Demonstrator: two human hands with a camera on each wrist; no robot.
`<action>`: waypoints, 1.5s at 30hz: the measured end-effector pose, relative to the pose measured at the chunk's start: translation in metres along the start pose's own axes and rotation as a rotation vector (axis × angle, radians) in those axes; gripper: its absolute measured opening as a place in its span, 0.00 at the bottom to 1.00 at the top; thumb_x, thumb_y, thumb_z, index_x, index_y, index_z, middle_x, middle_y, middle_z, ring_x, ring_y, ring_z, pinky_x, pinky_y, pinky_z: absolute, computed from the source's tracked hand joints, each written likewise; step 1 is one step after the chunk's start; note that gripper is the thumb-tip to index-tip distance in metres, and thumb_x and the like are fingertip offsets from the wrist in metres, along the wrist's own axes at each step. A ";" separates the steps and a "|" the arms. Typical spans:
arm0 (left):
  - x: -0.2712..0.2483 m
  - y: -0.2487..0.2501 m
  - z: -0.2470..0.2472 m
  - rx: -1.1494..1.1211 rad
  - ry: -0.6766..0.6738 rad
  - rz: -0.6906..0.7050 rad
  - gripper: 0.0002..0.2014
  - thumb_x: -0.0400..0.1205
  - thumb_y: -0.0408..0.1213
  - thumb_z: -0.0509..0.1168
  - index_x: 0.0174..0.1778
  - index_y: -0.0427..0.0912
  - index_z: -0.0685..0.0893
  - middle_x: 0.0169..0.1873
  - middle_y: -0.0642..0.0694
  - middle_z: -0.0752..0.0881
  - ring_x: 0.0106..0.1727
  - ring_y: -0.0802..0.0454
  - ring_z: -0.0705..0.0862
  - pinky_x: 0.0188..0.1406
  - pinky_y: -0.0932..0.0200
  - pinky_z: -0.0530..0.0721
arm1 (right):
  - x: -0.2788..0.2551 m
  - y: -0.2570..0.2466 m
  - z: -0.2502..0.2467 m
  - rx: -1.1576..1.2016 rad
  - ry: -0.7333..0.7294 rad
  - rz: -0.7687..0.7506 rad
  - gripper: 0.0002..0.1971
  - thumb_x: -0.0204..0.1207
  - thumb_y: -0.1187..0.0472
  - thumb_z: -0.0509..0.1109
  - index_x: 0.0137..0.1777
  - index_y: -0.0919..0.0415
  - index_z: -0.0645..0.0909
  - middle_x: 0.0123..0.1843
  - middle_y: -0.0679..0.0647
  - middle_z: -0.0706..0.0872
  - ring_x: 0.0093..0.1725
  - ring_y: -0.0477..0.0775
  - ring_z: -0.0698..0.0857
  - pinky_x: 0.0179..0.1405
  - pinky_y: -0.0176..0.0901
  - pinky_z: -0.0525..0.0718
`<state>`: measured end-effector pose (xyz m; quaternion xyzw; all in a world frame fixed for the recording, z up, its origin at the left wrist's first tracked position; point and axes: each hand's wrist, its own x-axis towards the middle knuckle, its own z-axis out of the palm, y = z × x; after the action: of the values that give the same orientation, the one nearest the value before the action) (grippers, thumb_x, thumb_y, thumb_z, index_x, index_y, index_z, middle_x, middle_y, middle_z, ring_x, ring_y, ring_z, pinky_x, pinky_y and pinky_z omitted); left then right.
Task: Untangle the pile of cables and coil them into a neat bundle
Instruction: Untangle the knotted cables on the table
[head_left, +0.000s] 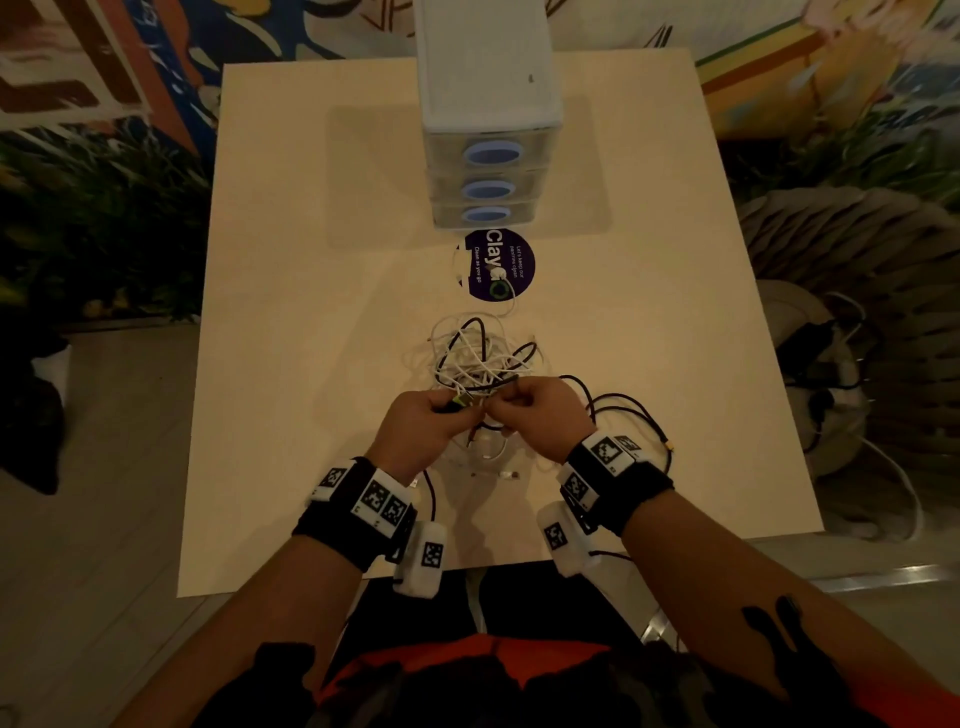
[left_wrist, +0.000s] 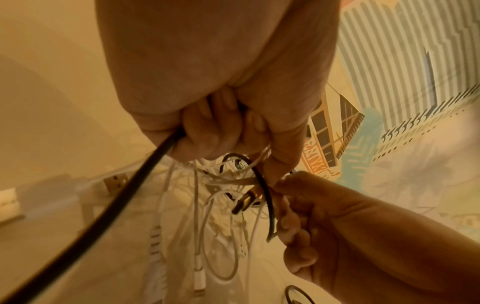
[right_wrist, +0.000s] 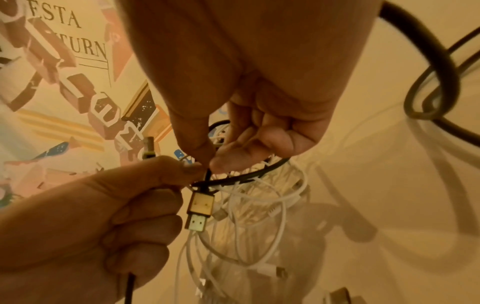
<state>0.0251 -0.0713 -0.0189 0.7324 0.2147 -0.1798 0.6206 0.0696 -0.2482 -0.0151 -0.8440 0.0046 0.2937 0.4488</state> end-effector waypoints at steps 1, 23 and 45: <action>0.001 -0.001 0.000 0.040 0.011 0.001 0.09 0.78 0.40 0.78 0.44 0.36 0.94 0.37 0.32 0.91 0.37 0.53 0.83 0.38 0.49 0.82 | 0.001 0.000 0.001 -0.036 0.003 -0.001 0.05 0.77 0.54 0.76 0.45 0.54 0.90 0.35 0.51 0.93 0.37 0.47 0.91 0.47 0.49 0.91; -0.021 0.012 -0.005 0.383 0.422 0.284 0.18 0.78 0.55 0.76 0.44 0.50 0.75 0.21 0.50 0.71 0.21 0.54 0.68 0.20 0.62 0.65 | 0.002 -0.004 -0.019 0.004 0.007 -0.020 0.07 0.86 0.50 0.66 0.53 0.52 0.81 0.40 0.40 0.94 0.39 0.50 0.89 0.45 0.47 0.85; 0.020 0.022 0.010 0.271 0.119 0.119 0.13 0.72 0.53 0.78 0.41 0.49 0.87 0.38 0.50 0.91 0.41 0.54 0.89 0.46 0.45 0.88 | -0.004 0.006 -0.007 -0.013 0.064 -0.129 0.18 0.77 0.52 0.78 0.49 0.46 0.68 0.35 0.46 0.92 0.32 0.43 0.89 0.37 0.45 0.85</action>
<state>0.0543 -0.0825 -0.0126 0.8303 0.1813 -0.1262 0.5117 0.0685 -0.2584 -0.0148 -0.8544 -0.0371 0.2370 0.4610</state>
